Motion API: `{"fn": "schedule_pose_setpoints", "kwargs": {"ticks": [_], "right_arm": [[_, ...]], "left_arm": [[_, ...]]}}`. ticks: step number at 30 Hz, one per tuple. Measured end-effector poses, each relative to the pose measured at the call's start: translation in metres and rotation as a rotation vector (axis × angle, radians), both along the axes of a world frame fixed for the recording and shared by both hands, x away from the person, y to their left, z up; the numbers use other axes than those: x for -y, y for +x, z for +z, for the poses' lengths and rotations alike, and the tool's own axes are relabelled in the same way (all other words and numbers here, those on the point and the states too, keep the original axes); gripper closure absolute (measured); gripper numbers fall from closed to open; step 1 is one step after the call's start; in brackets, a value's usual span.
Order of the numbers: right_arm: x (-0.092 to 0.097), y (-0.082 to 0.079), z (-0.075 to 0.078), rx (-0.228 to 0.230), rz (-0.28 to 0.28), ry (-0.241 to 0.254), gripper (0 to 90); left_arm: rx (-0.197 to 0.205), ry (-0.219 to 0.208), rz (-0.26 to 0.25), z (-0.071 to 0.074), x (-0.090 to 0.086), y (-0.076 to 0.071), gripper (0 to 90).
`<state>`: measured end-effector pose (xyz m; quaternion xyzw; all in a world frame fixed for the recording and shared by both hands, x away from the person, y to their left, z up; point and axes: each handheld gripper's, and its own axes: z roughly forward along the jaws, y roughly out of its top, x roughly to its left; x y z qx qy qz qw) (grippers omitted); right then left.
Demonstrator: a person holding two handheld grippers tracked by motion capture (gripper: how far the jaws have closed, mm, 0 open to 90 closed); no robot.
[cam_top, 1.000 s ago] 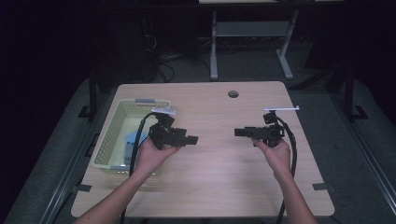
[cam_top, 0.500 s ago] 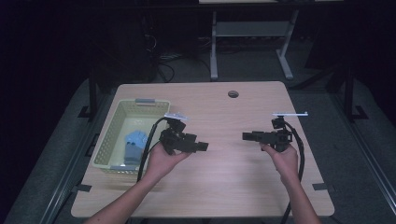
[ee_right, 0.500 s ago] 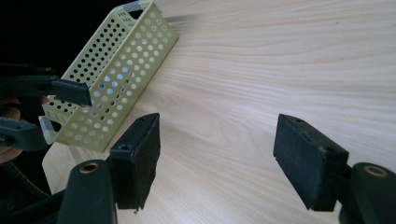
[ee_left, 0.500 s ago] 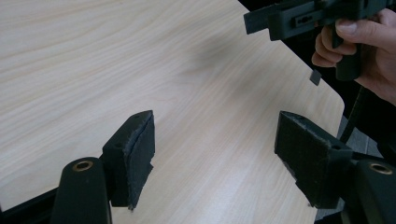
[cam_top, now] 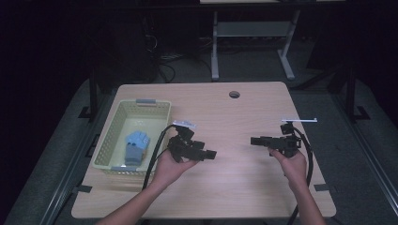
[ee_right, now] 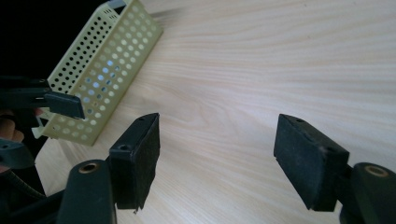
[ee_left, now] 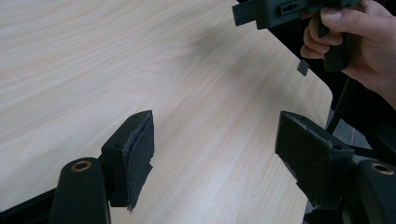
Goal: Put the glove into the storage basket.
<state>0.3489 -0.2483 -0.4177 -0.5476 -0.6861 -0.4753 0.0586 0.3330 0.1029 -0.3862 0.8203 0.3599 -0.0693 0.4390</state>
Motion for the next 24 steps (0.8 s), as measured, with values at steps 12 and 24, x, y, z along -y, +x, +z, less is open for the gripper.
{"fn": "schedule_pose_setpoints", "kwargs": {"ticks": [12,24], "right_arm": [[0.016,-0.010,-0.012,-0.018,-0.024,-0.005,31.1],[0.034,-0.022,-0.021,-0.032,-0.045,-0.006,31.0]], "left_arm": [[0.007,0.003,-0.022,-0.012,0.011,-0.009,28.1],[0.005,-0.018,-0.032,-0.024,0.018,-0.017,28.0]]}}
